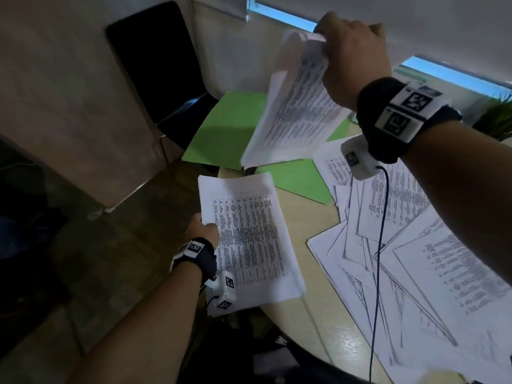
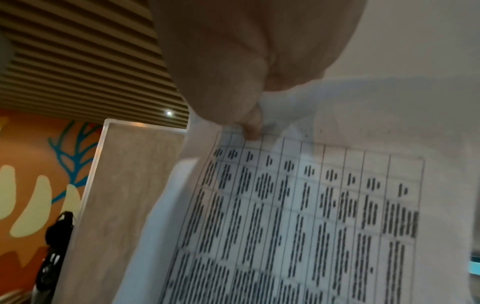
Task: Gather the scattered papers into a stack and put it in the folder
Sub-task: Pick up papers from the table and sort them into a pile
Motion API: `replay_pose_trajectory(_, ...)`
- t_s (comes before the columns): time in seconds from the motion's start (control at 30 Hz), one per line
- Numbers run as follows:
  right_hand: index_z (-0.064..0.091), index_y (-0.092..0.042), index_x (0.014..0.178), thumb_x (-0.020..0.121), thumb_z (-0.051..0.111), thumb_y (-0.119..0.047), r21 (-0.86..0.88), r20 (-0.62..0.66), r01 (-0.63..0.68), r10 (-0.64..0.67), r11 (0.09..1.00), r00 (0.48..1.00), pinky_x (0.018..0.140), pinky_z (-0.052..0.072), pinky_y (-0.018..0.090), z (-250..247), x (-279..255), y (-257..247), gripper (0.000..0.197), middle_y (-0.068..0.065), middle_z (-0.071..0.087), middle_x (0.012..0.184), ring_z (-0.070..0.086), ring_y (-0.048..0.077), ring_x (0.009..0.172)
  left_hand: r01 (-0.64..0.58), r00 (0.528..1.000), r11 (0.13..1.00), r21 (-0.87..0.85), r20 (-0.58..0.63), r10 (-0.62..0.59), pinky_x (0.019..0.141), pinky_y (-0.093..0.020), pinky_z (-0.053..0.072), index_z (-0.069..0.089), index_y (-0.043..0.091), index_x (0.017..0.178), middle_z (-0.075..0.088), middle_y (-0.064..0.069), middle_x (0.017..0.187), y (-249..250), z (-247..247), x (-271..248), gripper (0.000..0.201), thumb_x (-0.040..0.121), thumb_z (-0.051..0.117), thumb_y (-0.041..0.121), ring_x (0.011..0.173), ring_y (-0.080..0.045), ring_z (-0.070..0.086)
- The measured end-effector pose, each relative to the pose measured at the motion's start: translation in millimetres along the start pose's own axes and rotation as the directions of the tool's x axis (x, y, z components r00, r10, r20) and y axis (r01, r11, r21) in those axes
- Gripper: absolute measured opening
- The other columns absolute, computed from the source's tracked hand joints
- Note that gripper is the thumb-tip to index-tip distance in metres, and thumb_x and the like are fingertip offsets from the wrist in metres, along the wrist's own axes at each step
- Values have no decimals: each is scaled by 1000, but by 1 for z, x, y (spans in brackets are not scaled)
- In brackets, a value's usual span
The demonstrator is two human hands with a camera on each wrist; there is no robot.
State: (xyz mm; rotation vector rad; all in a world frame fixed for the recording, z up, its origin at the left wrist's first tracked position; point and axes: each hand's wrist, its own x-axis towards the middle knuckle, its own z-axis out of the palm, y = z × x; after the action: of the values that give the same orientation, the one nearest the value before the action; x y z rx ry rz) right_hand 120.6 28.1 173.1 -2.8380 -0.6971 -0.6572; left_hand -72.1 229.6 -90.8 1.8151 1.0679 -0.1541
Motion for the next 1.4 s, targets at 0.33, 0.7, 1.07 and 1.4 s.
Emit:
replay_pose_trajectory(0.33,54,-17,120,90,52,-4,198,377,114,-183,974,908,84,44,40,-16,-4,-28,34,14,62,114,56,35,104,-3,1000,1000,24,10,2,77,-36,47,54,11,122,61,-12,114,-1,-5,-3,31,94,42,12,93,-33,58)
replay_pose_trajectory(0.7,46,-19,137,94,49,-8,203,725,112,-226,973,651,101,43,45,70,-38,-73,45,10,56,135,53,31,122,-34,995,997,-75,95,41,76,-32,41,56,9,96,59,-8,92,-4,-7,-6,14,97,43,13,82,-25,53)
replay_pose_trajectory(1.07,41,-14,129,88,49,2,228,769,27,-197,973,608,93,45,47,162,-91,-119,44,13,64,112,60,34,103,113,985,964,-242,156,-76,101,-39,43,61,15,118,60,2,115,-16,-12,-11,51,90,51,56,110,-22,56)
replay_pose_trajectory(1.4,33,-22,144,83,59,-5,289,539,-191,6,938,842,115,20,46,202,-121,-101,68,5,31,152,30,25,140,22,995,1000,-9,93,-21,99,-40,45,54,6,128,59,-9,128,-7,-10,10,37,93,57,18,116,-30,56)
